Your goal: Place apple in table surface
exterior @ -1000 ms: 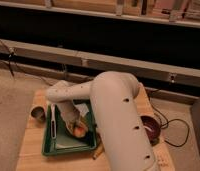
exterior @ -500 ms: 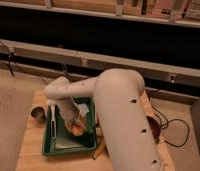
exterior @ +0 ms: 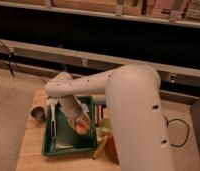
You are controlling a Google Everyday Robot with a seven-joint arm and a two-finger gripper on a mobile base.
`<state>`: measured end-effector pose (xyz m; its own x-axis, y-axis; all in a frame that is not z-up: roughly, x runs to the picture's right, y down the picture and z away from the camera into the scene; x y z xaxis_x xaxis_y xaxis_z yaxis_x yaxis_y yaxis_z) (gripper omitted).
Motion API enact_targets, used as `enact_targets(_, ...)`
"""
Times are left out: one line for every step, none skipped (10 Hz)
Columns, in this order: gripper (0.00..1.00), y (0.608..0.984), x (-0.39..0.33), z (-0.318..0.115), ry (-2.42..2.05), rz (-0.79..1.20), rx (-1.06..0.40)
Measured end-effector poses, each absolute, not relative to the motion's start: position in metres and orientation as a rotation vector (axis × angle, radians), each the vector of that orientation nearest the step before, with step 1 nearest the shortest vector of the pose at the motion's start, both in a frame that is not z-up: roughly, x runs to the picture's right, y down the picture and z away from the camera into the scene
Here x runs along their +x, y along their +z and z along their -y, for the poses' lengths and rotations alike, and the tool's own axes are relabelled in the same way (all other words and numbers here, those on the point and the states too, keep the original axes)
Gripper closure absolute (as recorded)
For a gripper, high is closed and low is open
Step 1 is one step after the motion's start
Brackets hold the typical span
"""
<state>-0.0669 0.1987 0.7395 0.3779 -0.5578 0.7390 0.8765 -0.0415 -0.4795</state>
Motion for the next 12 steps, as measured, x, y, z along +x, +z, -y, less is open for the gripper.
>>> enact_targets(1.0,0.731,-0.056,-0.2,-1.165,0.35,-1.09)
enact_targets(1.0,0.726,-0.05,-0.201,-1.145,0.34,-1.087)
enact_targets(1.0,0.713,-0.032,-0.204,-1.086,0.316,-1.076)
enact_targets(1.0,0.701,-0.014,-0.207,-1.04,0.299,-1.065)
enact_targets(1.0,0.689,0.008,-0.211,-0.987,0.279,-1.05)
enact_targets(1.0,0.677,0.024,-0.214,-0.943,0.264,-1.035)
enact_targets(1.0,0.658,0.042,-0.22,-0.881,0.236,-1.015)
enact_targets(1.0,0.641,0.055,-0.225,-0.823,0.208,-0.992)
enact_targets(1.0,0.633,0.061,-0.227,-0.795,0.196,-0.981)
enact_targets(1.0,0.627,0.069,-0.23,-0.76,0.186,-0.963)
enact_targets(1.0,0.625,0.076,-0.233,-0.736,0.184,-0.948)
enact_targets(1.0,0.625,0.09,-0.238,-0.701,0.187,-0.931)
